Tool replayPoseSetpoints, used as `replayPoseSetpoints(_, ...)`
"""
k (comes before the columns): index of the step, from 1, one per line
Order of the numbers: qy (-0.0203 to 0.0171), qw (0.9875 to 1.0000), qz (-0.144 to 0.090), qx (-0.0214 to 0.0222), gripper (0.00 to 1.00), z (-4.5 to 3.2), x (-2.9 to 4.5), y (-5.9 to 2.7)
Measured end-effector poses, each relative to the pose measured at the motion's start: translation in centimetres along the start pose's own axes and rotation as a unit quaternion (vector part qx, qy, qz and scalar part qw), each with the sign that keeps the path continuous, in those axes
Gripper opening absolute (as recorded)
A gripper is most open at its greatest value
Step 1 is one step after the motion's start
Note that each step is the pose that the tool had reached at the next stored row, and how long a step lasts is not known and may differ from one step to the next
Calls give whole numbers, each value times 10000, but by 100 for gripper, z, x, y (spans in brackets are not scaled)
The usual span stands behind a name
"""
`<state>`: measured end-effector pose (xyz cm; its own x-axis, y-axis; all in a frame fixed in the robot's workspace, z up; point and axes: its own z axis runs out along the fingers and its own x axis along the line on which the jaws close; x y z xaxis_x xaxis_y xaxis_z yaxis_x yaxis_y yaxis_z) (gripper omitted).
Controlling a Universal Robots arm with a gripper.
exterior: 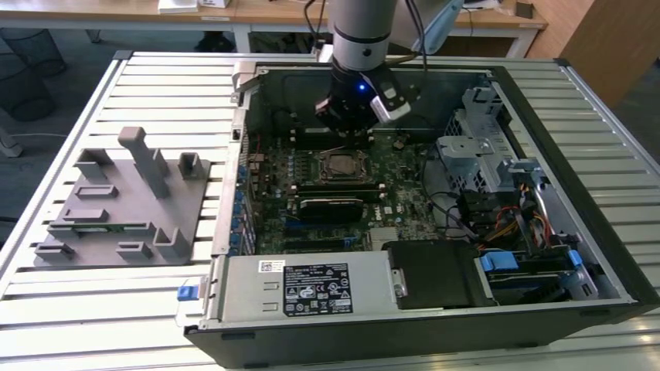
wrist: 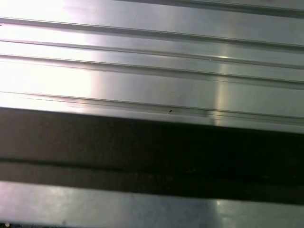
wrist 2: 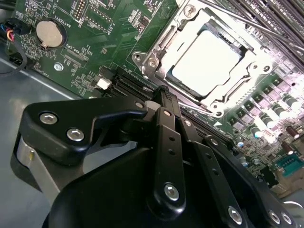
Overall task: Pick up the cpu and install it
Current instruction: 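Install the first cpu locking lever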
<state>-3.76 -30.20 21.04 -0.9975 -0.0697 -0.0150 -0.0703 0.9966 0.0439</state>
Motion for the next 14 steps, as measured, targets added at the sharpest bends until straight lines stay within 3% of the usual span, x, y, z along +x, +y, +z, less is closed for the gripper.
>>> replayPoseSetpoints(14, 2, 10000, 0, 0, 11, 96, -21, -6)
